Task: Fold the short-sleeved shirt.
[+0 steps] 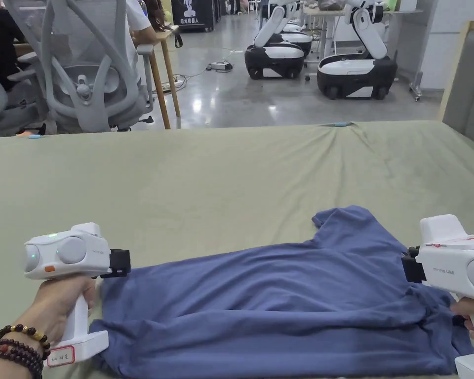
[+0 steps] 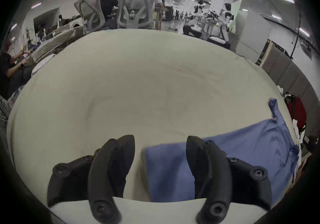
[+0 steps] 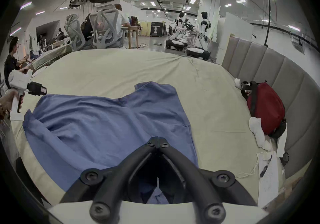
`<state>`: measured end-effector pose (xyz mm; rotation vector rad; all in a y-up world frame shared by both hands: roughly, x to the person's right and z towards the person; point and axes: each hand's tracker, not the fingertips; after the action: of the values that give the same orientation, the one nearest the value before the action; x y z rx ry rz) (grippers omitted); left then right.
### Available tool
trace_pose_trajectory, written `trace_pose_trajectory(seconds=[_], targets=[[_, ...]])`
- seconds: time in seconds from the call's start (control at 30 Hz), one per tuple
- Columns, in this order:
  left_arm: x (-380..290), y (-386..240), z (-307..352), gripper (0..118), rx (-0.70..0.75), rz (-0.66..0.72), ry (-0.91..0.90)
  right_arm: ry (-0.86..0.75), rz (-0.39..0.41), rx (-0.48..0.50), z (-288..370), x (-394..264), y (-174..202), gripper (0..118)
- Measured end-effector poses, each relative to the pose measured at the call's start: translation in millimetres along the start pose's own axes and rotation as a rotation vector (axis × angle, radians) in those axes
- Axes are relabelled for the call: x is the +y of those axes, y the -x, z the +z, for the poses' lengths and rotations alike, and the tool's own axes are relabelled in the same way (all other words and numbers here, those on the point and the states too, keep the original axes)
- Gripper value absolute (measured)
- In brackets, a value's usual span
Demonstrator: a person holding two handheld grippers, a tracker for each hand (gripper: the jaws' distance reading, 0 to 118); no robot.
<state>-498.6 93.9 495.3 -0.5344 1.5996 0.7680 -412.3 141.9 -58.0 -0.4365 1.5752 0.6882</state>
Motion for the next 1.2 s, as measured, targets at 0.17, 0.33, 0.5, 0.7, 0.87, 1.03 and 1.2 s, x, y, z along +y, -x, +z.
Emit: trace_pose_trajectory(seconds=[0.17,0.33,0.5,0.7,0.87,1.03,1.2], targets=[[-2.7,-7.4,-14.5,31,0.014,-0.045,0.064,0.021,0.016,-0.001,-10.3,4.7,6.1,0],[-9.5,-17.5,-3.5,1,0.014,-0.103,0.039,0.037,0.026,-0.005,-21.4,14.0,1.2,0],[-5.0,-14.4,10.2,1,-0.003,-0.064,0.016,0.033,0.03,-0.018,-34.0,47.8,-11.3,0],[0.4,-13.1,19.7,1,-0.03,-0.065,-0.01,0.042,-0.005,-0.009,-96.8,99.0,-44.7,31],[0.8,-9.6,13.6,1,-0.028,-0.034,-0.012,0.179,-0.04,-0.023,-168.9,112.3,-60.4,98],[-1.7,-9.7,4.0,1,0.001,-0.047,0.017,0.346,-0.087,-0.082,-196.1,85.1,-67.2,60],[-2.1,-14.2,-2.8,1,0.011,-0.06,0.017,0.273,-0.013,-0.022,-184.2,87.5,-55.0,0]])
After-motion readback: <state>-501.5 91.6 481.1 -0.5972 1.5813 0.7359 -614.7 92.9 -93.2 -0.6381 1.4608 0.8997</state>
